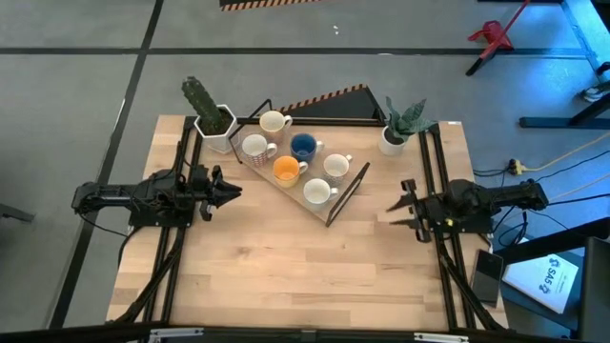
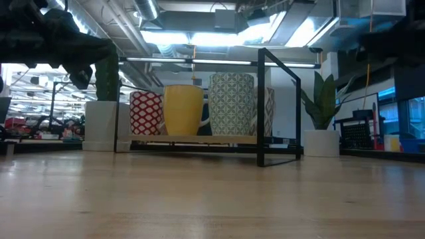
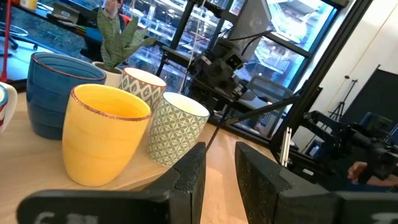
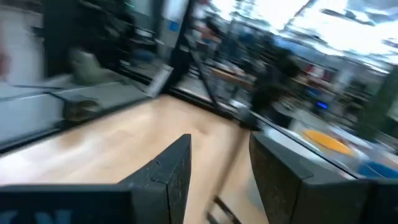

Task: Place coffee mugs
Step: Return to Home Position

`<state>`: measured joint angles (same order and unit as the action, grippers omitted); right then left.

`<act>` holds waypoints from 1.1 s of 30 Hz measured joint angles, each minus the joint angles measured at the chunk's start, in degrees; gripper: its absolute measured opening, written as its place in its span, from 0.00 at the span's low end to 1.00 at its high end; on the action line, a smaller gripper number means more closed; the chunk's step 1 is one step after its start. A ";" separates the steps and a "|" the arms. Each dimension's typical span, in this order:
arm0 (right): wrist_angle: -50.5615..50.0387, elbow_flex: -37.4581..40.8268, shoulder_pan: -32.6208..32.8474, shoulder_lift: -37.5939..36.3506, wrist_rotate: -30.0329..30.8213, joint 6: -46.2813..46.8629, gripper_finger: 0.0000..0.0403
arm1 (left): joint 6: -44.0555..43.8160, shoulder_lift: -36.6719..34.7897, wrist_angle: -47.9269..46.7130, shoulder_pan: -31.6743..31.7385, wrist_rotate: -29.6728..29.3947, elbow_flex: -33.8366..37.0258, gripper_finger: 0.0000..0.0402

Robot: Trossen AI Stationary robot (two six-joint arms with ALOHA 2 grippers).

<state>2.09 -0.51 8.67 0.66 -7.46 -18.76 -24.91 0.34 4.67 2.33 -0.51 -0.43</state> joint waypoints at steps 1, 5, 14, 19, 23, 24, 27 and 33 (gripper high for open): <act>0.45 0.00 0.02 -0.04 -2.80 0.33 0.37 | 0.01 0.00 0.01 0.00 -0.02 0.00 0.20; 0.65 0.00 -0.03 -0.04 -2.18 -2.97 0.37 | 0.01 0.00 0.02 0.00 0.00 0.00 0.20; 0.76 0.09 -0.07 -0.03 14.88 -10.16 0.37 | 0.01 0.00 0.04 0.00 0.00 0.00 0.20; 0.83 0.09 -0.08 -0.02 15.40 -10.17 0.37 | 0.01 0.00 0.04 0.00 -0.02 0.00 0.20; 0.83 0.09 -0.07 -0.02 15.42 -10.17 0.37 | 0.01 0.00 0.04 0.00 -0.02 0.00 0.20; 0.83 0.09 -0.08 -0.02 15.40 -10.15 0.37 | 0.01 0.00 0.04 0.00 -0.02 0.00 0.20; 0.81 0.09 -0.07 -0.02 15.41 -10.15 0.37 | 0.01 0.00 0.04 0.00 -0.02 0.00 0.20; 0.81 0.09 -0.08 -0.02 15.40 -10.15 0.37 | 0.01 0.00 0.04 0.00 -0.02 0.00 0.20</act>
<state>2.90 -0.43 8.60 0.64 7.94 -28.91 -24.91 0.34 4.71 2.33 -0.54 -0.43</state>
